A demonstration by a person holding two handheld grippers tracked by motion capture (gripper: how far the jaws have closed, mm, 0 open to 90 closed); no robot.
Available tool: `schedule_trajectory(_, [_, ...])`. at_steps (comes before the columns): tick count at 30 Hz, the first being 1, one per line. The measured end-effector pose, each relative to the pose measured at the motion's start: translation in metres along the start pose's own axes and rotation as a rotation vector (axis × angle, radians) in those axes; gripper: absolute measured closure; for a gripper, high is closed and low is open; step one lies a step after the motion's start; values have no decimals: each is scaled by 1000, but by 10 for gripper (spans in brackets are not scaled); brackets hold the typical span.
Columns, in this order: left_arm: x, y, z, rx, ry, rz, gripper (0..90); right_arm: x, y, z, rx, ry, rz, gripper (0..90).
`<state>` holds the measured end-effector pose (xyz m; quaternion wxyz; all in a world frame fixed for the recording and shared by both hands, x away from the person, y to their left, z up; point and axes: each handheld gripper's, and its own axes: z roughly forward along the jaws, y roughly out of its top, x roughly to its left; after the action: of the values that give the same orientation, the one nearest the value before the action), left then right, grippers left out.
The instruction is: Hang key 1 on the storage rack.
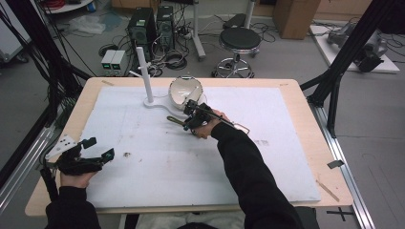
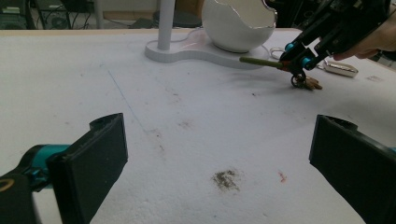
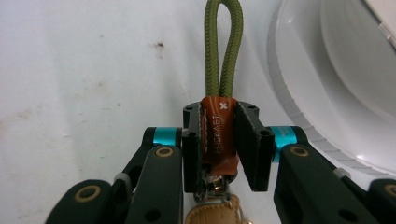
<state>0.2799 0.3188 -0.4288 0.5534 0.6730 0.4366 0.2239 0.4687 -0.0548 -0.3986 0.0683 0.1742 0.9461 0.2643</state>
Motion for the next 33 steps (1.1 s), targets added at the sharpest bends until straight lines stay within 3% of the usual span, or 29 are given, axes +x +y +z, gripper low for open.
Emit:
schedule_trajectory(10, [0,0,1,-3,-1,-1,48,7,5,-18,-51,-32,-26,727])
schedule_trajectory(17, [0,0,1,-4,-2,-5,48,6,8,-35,-96,-30,-18,726])
schedule_trajectory(33, [0,0,2,-9,-1,-10,48,0,30,-60,-133,-47,-26,726])
